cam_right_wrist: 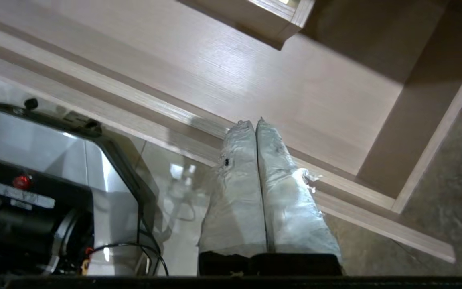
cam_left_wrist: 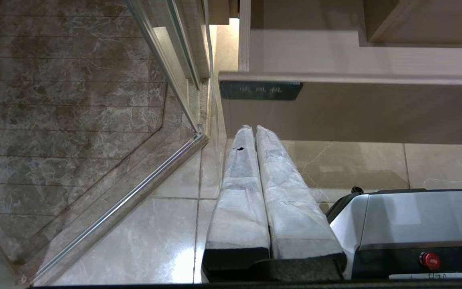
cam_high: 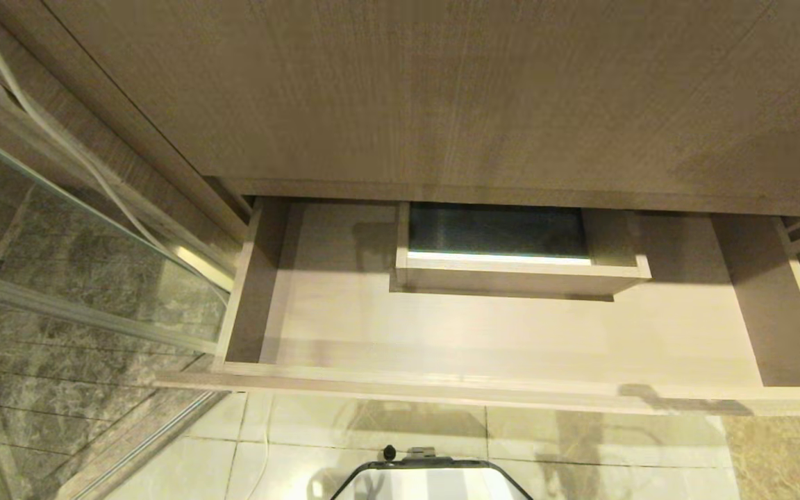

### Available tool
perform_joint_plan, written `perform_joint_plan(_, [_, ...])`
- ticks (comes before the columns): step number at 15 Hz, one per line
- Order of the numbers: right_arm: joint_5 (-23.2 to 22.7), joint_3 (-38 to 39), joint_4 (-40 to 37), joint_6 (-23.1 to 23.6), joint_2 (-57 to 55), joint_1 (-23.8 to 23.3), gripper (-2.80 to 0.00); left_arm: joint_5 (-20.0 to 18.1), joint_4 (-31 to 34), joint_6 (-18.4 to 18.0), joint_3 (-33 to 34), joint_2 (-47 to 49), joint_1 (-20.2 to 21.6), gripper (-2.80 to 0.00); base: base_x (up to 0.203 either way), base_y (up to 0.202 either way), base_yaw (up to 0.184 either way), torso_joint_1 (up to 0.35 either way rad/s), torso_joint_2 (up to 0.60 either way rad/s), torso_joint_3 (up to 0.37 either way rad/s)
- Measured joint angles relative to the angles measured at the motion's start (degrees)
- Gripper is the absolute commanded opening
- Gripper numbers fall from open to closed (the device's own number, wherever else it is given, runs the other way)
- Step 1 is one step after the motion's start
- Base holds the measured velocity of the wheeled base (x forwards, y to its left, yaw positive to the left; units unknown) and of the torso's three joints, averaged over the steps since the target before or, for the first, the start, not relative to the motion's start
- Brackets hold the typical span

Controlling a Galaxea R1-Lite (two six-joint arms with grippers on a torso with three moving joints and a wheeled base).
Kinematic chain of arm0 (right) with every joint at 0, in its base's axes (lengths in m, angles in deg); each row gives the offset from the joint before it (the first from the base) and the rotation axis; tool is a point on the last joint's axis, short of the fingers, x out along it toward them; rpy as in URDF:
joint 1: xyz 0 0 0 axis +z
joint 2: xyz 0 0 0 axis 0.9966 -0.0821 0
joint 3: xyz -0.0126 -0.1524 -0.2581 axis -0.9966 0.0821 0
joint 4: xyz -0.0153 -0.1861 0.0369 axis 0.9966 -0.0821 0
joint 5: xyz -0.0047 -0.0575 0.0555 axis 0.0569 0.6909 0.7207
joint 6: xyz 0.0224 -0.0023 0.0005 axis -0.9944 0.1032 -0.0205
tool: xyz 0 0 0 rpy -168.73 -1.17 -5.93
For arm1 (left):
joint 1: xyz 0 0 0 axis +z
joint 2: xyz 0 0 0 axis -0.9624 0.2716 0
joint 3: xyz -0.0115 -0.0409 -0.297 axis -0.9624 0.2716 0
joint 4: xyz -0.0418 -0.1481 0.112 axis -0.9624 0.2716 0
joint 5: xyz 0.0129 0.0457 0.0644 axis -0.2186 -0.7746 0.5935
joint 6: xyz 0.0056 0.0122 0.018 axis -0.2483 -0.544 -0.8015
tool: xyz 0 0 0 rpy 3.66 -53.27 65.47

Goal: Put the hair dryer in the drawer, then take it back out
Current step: Pull open the drawer, then pick up the hairdryer

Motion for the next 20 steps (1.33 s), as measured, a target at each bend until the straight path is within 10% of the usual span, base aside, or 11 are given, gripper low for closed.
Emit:
perform_joint_plan(6, [5.1,10.5,3.5,-2.2,11.5,0.6,-2.8,0.0,0.0,0.0,0.0,0.0,0.0,-2.8,0.0,0.0,0.0,0.0,0.0,0.0])
perform_joint_plan(10, [7.2,20.7,8.4,-11.9,22.8,5.9,-2.8,0.0,0.0,0.0,0.0,0.0,0.0,-2.8,0.0,0.0,0.0,0.0,0.0,0.0])
perform_joint_plan(17, [3.0,30.0,-6.6,-14.9,47.8,8.3,-2.8,0.0,0.0,0.0,0.0,0.0,0.0,-2.8,0.0,0.0,0.0,0.0,0.0,0.0])
perform_joint_plan(20, [4.3,35.6,6.3,-15.6,49.7,8.4,-2.8,0.0,0.0,0.0,0.0,0.0,0.0,-2.8,0.0,0.0,0.0,0.0,0.0,0.0])
